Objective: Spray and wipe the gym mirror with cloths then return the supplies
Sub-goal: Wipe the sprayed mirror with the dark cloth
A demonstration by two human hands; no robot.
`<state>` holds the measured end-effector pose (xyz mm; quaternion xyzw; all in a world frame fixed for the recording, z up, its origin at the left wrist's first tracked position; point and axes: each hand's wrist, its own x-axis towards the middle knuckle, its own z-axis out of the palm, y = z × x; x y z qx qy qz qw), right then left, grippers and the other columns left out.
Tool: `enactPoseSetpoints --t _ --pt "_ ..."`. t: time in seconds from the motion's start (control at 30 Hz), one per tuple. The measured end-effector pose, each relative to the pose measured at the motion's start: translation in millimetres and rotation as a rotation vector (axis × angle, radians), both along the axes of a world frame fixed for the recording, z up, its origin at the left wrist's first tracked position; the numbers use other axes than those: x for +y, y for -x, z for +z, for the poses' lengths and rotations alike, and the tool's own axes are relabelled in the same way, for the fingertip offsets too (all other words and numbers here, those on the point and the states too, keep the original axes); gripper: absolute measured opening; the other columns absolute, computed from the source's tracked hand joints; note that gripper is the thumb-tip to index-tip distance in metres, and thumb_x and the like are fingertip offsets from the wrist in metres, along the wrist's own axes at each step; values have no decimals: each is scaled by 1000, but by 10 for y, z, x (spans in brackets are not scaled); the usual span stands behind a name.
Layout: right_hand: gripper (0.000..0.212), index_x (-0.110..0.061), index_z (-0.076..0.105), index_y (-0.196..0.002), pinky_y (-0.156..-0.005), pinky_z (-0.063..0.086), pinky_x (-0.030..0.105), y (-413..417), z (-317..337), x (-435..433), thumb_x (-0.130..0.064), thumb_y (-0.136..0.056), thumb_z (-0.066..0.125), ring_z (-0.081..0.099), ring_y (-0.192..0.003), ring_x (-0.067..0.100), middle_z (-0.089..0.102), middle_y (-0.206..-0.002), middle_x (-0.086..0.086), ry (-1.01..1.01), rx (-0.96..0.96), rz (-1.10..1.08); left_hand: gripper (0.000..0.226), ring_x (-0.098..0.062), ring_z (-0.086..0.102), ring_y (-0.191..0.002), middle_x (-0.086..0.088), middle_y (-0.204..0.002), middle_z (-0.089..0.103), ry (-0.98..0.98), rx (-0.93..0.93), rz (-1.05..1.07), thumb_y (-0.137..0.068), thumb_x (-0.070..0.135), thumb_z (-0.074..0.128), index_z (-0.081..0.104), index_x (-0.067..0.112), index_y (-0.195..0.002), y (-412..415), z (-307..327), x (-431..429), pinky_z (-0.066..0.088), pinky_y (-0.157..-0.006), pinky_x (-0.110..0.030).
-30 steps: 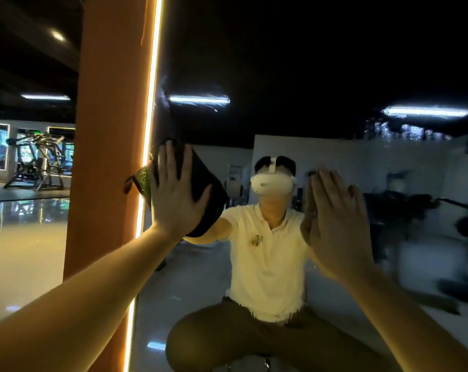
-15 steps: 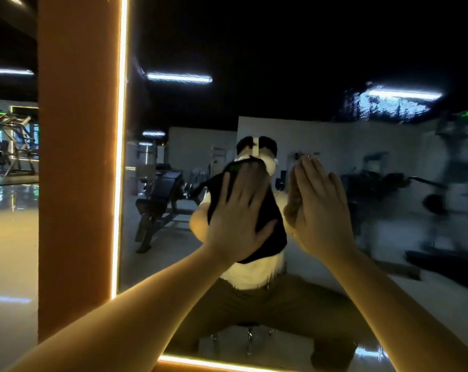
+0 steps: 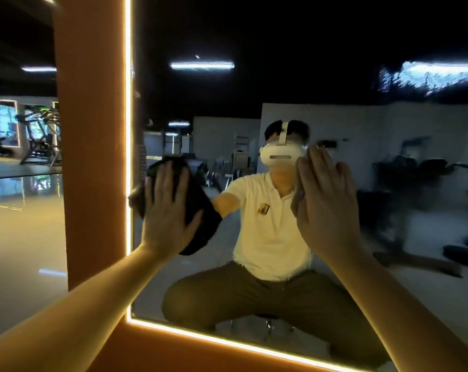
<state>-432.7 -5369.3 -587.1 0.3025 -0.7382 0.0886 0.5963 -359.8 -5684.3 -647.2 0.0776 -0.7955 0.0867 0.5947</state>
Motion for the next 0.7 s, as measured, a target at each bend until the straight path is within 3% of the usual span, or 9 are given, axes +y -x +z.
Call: enactPoseSetpoints --t 0.1,0.23,0.37,0.5,0.6,0.7 --pt "59 -2 37 -156 -122 22 61 -7 -244 29 -18 -100 43 22 -156 35 25 -167 19 -9 3 3 83 -43 13 -157 -27 -169 16 -211 98 20 -103 58 27 20 3 -164 15 -170 -24 14 -125 -64" --pt "66 -3 36 -157 -125 17 60 14 -436 -33 -14 -96 59 16 -158 34 21 -169 17 -15 -7 -5 79 -42 10 -159 -27 -170 13 -289 152 -15 -104 51 30 17 2 -164 134 -211 221 11 -126 -64" --pt "68 -3 37 -157 -126 15 60 30 -450 -134 -11 -94 62 15 -158 33 22 -169 16 28 -27 11 78 -40 6 -160 -25 -171 10 -100 44 -118 -104 50 33 19 2 -164 186 -277 574 8 -127 -63" --pt "66 -4 37 -157 -128 4 53 65 -446 -15 -8 -95 59 12 -159 32 19 -170 16 -33 -51 29 71 -35 6 -161 -20 -171 9 76 -92 -249 -104 45 35 21 8 -163 296 -338 1155 2 -128 -58" --pt "55 -1 43 -153 -127 14 55 87 -434 100 -6 -99 49 19 -157 32 27 -167 17 -56 -63 129 66 -33 6 -161 -18 -170 11 149 -186 -327 -103 37 40 31 7 -161 387 -527 1638 4 -129 -57" --pt "52 2 43 -153 -126 21 54 48 -528 177 -8 -102 37 25 -156 31 33 -165 18 -44 -86 190 67 -33 10 -159 -17 -170 17 351 -289 -278 -103 36 50 31 8 -160 452 -836 1799 -1 -130 -53"
